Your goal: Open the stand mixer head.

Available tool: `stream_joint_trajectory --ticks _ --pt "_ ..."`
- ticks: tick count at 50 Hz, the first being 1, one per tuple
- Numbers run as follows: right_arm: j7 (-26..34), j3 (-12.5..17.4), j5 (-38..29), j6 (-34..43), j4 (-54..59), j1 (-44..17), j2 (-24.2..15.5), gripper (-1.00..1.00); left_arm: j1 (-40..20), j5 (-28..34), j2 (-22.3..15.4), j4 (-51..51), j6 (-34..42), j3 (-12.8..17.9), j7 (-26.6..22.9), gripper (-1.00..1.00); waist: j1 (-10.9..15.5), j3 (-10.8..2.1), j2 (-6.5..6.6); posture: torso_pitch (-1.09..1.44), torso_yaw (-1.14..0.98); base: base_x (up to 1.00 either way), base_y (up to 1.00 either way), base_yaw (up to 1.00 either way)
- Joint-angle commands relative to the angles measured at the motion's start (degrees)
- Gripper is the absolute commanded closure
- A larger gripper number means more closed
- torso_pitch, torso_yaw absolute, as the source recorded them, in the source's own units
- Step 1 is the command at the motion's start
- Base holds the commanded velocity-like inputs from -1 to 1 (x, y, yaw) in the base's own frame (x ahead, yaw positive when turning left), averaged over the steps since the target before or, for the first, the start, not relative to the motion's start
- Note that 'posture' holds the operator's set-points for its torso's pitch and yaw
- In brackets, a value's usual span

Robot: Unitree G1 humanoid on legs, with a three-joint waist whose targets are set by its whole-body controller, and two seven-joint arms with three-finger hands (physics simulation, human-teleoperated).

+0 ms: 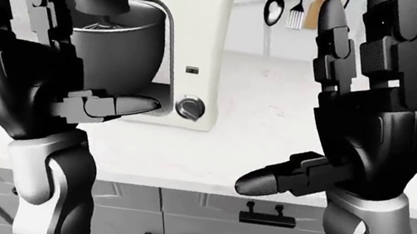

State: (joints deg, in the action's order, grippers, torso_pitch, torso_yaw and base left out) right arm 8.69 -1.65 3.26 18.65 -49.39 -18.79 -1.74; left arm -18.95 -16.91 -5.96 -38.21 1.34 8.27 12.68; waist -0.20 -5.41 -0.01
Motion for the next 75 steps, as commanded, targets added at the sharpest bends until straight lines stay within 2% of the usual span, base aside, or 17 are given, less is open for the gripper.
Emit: stream_joint_trajectory --ticks 1,7,12,15,19,24,32,36,45,47,66,75 --pt "-0.2 0.3 0.0 -0.9 -1.0 -1.3 -0.1 -1.00 -1.3 0.1 -0.3 -1.3 -0.8 0.0 -0.2 -1.00 0.0 -1.09 0.13 -0.20 0.00 0.00 0.00 0.00" --pt "-0.1 0.0 -0.3 -0.6 -1.1 -0.9 0.0 -1.00 -1.3 -0.3 -0.2 -1.8 -0.7 0.2 0.2 -1.00 0.3 -4.29 0.05 -0.25 0.00 0.00 0.00 0.00" --pt "0.1 0.0 2.7 5.0 -2.9 -2.2 0.4 -1.00 -1.4 -0.2 -0.4 -2.1 -0.7 0.1 0.4 -1.00 0.5 -5.83 -0.02 -0.25 0.00 0.00 0.00 0.00" --pt "0.2 0.0 7.2 10.8 -4.9 -2.6 0.8 -1.00 -1.5 -0.3 -0.5 -2.1 -0.8 0.2 0.4 -1.00 0.6 -6.17 -0.10 -0.25 0.00 0.00 0.00 0.00" --pt "-2.5 0.2 16.9 19.0 -7.9 -3.8 1.8 -1.00 -1.5 -0.5 -0.6 -2.2 -0.7 0.4 0.5 -1.00 0.7 -6.32 -0.15 -0.25 0.00 0.00 0.00 0.00" --pt "-7.9 1.1 25.5 23.7 -7.1 -6.3 1.9 -1.00 -1.6 -0.6 -0.9 -2.4 -0.5 0.7 0.6 -1.00 0.8 -6.33 -0.13 -0.25 0.00 0.00 0.00 0.00" --pt "-15.0 3.0 31.3 27.0 -1.6 -10.8 0.0 -1.00 -1.9 -0.8 -1.2 -2.7 -0.2 0.9 1.0 -1.00 1.0 -6.44 -0.21 -0.25 0.00 0.00 0.00 0.00" --pt "-17.3 2.6 33.1 27.9 0.2 -10.9 0.1 -1.00 -2.1 -1.0 -1.5 -3.2 0.2 1.2 1.3 -1.00 1.1 -6.54 -0.28 -0.25 0.00 0.00 0.00 0.00" --pt "-17.8 -0.2 32.6 28.7 0.9 -9.8 1.4 -1.00 -2.2 -0.8 -1.6 -3.3 0.4 1.2 1.3 -1.00 1.3 -6.82 -0.30 -0.25 0.00 0.00 0.00 0.00" --pt "-17.2 -1.6 31.8 28.7 0.5 -8.5 2.0 -1.00 -2.1 -0.6 -1.6 -3.3 0.4 1.2 1.3 -1.00 1.4 -6.87 -0.31 -0.25 0.00 0.00 0.00 0.00" --pt "-13.5 -8.2 26.2 30.2 -1.1 -2.1 6.6 -1.00 -1.6 -0.8 -1.7 -3.2 0.1 1.7 1.4 -1.00 1.4 -7.06 -0.24 -0.25 0.00 0.00 0.00 0.00" --pt "-12.0 -9.9 24.0 29.5 0.7 -2.0 8.4 -1.00 -1.4 -0.9 -1.7 -3.0 -0.2 1.8 1.5 -1.00 1.2 -7.03 -0.01 -0.25 0.00 0.00 0.00 0.00"
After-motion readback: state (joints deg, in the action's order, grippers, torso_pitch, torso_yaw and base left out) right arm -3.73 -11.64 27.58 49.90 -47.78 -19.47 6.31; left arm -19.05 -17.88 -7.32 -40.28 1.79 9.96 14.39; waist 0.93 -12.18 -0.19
